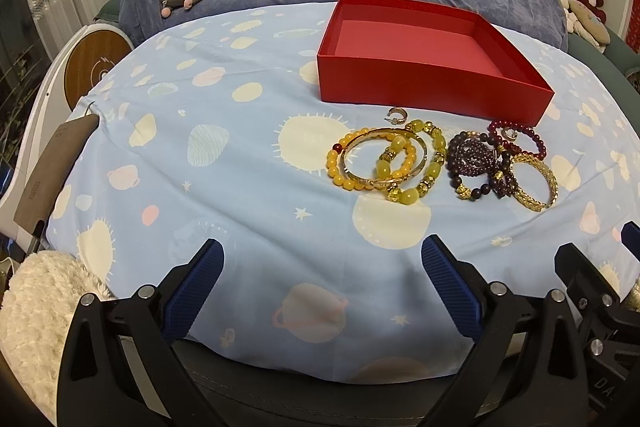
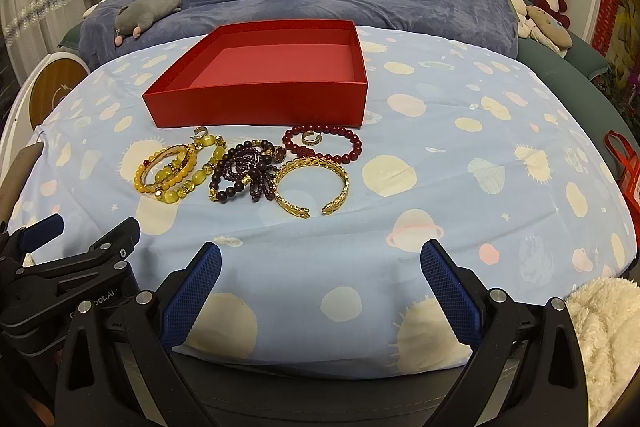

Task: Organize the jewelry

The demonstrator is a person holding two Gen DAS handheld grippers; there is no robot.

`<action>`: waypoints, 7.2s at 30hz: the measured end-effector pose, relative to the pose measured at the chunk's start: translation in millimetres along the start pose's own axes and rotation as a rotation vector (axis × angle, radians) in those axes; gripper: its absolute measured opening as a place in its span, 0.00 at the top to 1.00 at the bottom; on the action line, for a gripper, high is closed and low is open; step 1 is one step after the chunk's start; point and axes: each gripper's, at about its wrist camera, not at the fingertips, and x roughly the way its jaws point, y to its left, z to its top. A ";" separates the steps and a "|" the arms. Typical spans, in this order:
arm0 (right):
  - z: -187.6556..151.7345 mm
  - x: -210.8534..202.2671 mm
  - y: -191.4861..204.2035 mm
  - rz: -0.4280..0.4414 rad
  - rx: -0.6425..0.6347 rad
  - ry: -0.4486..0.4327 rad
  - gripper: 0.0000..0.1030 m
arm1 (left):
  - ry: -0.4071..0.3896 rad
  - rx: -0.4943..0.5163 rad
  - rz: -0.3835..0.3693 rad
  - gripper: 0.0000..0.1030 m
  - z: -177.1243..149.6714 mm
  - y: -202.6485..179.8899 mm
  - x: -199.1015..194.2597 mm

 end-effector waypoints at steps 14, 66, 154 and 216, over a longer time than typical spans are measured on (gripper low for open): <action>8.1 4.8 -6.8 0.005 0.021 0.006 0.07 | 0.032 -0.105 -0.092 0.08 24.3 19.7 13.8; 21.0 30.7 -25.3 0.026 0.115 0.090 0.07 | 0.131 -0.165 -0.235 0.38 70.1 -9.8 68.6; 52.3 86.6 -10.4 0.097 0.069 0.155 0.34 | 0.118 -0.128 -0.363 0.97 64.5 -7.1 58.3; 44.0 49.8 -26.1 0.111 0.033 0.129 0.45 | 0.090 -0.145 -0.384 0.96 67.2 -3.1 40.4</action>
